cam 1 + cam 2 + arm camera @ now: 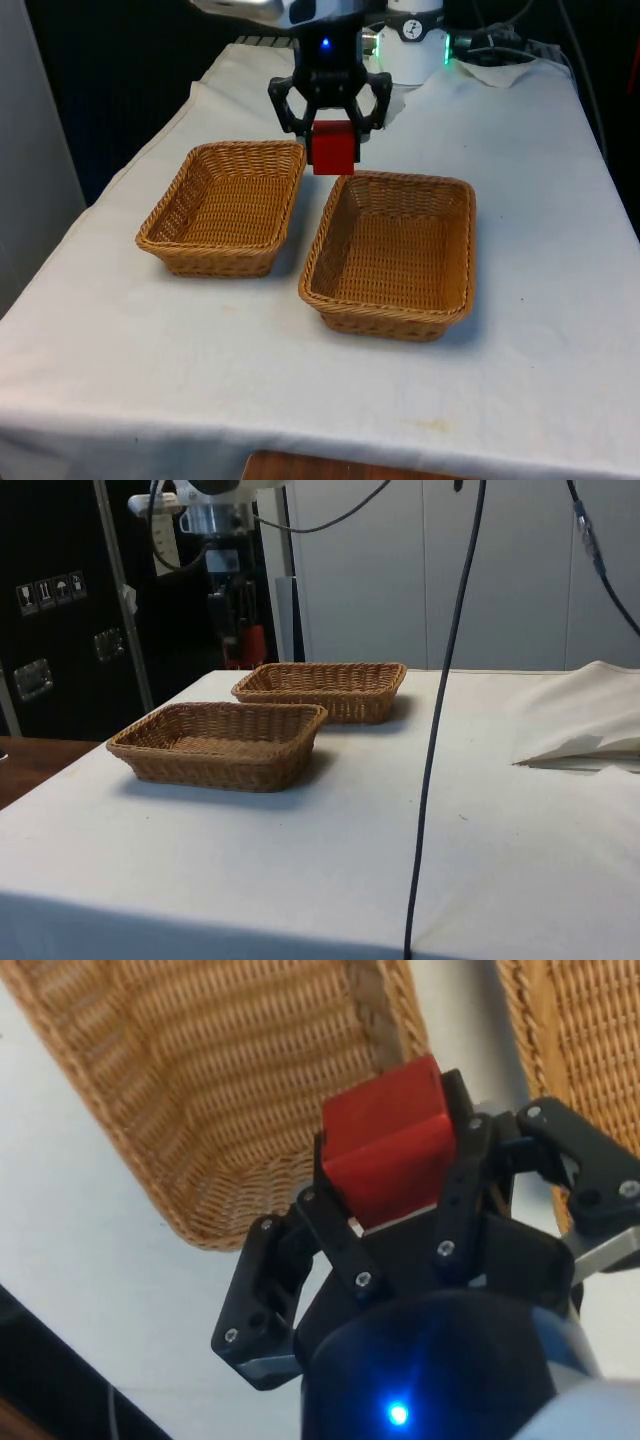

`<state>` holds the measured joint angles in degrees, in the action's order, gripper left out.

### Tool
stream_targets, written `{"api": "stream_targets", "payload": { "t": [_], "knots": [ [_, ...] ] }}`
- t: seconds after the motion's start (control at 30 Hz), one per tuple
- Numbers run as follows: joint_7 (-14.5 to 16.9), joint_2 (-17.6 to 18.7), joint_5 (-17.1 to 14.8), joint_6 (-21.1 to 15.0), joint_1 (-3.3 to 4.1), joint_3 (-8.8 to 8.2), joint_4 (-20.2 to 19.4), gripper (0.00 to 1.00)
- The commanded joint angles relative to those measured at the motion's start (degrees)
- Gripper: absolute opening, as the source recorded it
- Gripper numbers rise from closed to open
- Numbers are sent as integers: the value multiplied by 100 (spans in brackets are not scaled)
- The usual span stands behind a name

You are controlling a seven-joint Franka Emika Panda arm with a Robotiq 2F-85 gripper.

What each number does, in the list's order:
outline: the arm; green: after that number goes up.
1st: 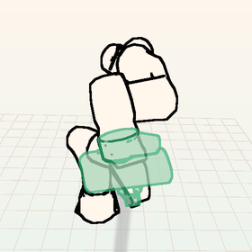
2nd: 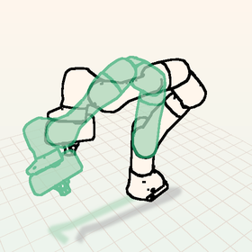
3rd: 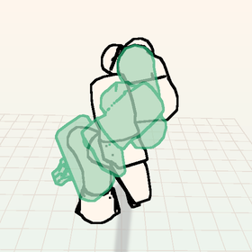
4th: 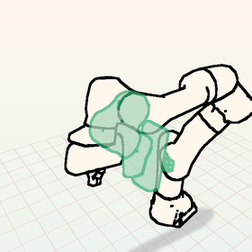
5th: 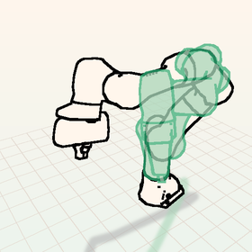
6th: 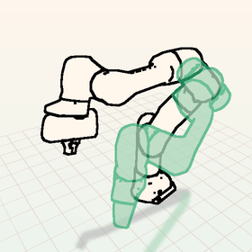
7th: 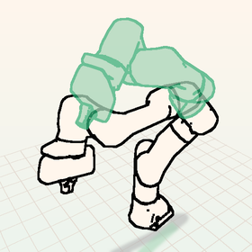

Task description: Pick up the red cube and place it into the right basket.

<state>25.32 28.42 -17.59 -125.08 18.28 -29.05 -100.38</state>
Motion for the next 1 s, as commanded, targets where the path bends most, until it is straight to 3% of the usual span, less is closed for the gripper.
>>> {"api": "stream_targets", "payload": {
  "t": [0.0, 0.23, 0.47, 0.57, 0.8, 0.83, 0.87, 0.97],
  "knots": [
    [34, -23, -6, -34, 0, -17, -69, 3],
    [378, -264, -40, -504, -23, -143, -728, 3],
    [596, -332, -69, -699, -52, -246, -1037, 3],
    [659, -292, -57, -693, -29, -344, -1100, 3],
    [1020, -304, -166, -934, -97, -504, -1375, 3],
    [928, -292, -115, -837, -46, -516, -1324, 3],
    [1054, -292, -178, -957, -103, -521, -1398, 3],
    [1186, -269, -218, -1020, -138, -573, -1473, 3]
  ]
}}
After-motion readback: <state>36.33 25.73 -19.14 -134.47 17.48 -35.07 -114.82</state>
